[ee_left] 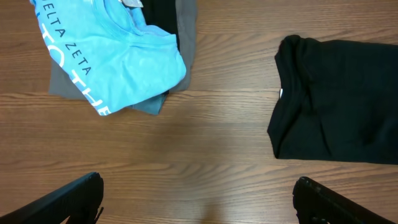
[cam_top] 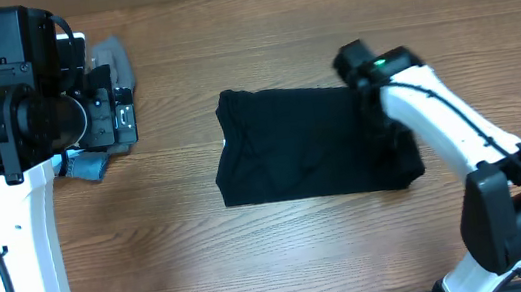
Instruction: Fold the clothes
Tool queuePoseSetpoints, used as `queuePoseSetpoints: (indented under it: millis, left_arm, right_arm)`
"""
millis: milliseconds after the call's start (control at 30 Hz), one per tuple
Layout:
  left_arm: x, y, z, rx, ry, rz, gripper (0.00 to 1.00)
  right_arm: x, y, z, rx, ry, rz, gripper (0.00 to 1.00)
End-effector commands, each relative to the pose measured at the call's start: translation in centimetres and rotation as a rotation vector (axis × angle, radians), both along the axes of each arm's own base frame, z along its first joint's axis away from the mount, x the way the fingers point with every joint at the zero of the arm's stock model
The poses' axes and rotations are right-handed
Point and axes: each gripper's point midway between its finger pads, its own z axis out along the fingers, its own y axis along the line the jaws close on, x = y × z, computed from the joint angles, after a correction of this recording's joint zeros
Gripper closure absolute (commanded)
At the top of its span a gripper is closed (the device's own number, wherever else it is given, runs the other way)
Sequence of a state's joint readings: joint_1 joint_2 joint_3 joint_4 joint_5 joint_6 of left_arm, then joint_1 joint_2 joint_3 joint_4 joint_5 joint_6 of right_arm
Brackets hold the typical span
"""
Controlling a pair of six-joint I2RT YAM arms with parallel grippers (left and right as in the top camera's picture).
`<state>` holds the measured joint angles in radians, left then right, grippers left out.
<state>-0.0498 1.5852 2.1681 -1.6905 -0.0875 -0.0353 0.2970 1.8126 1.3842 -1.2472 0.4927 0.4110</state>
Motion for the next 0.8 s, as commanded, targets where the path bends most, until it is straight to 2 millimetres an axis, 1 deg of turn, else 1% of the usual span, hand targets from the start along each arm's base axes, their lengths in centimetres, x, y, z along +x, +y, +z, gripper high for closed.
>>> queuePoseSetpoints:
  millis: [0, 100, 200, 233, 367, 433, 467, 500, 533, 567, 600, 633, 667, 700, 767]
  left_arm:
    - [0.1, 0.3, 0.1, -0.002, -0.007, 0.028, 0.0]
    - [0.1, 0.3, 0.1, -0.002, -0.007, 0.028, 0.0]
    - [0.1, 0.3, 0.1, -0.002, -0.007, 0.028, 0.0]
    - [0.1, 0.3, 0.1, -0.002, -0.007, 0.028, 0.0]
    - [0.2, 0.3, 0.1, -0.002, -0.006, 0.028, 0.0]
    - [0.2, 0.3, 0.1, -0.002, -0.006, 0.028, 0.0]
    - [0.2, 0.3, 0.1, -0.002, -0.006, 0.028, 0.0]
    - [0.2, 0.3, 0.1, -0.002, -0.006, 0.028, 0.0]
    - [0.2, 0.3, 0.1, -0.002, -0.006, 0.028, 0.0]
    - [0.2, 0.3, 0.1, -0.002, -0.006, 0.028, 0.0]
    - [0.2, 0.3, 0.1, -0.002, -0.006, 0.028, 0.0]
    - [0.2, 0.3, 0.1, -0.002, -0.006, 0.028, 0.0]
    - [0.2, 0.3, 0.1, -0.002, -0.006, 0.028, 0.0]
    - [0.2, 0.3, 0.1, -0.002, -0.006, 0.028, 0.0]
    - [0.2, 0.3, 0.1, -0.002, -0.006, 0.028, 0.0]
  right_arm:
    - [1.4, -2.8, 2.2, -0.037, -0.097, -0.072, 0.96]
    - [1.8, -3.1, 2.2, -0.029, -0.111, -0.079, 0.96]
    - [2.1, -2.0, 1.9, 0.01, -0.109, -0.047, 0.96]
    - [2.3, -0.8, 1.6, 0.051, -0.111, -0.029, 0.96]
    - [2.5, 2.5, 1.3, 0.109, -0.12, 0.038, 0.96]
    - [2.4, 3.7, 1.3, 0.12, -0.121, 0.067, 0.96]
    - [2.3, 4.2, 1.2, 0.124, -0.123, 0.073, 0.94]
    - [2.3, 5.2, 0.9, 0.14, -0.125, 0.092, 0.81]
    - [2.3, 5.6, 0.8, 0.151, -0.125, 0.1, 0.69]
    - [2.1, 6.8, 0.4, 0.185, -0.121, 0.12, 0.64]
    - [1.9, 8.1, -0.1, 0.226, -0.116, 0.142, 0.64]
    - [1.8, 8.9, -0.2, 0.244, -0.114, 0.157, 0.64]
    - [1.5, 10.8, -0.4, 0.282, -0.115, 0.195, 0.62]
    - [1.5, 11.5, -0.4, 0.291, -0.12, 0.211, 0.63]
    - [1.5, 12.2, -0.1, 0.286, -0.133, 0.235, 0.63]
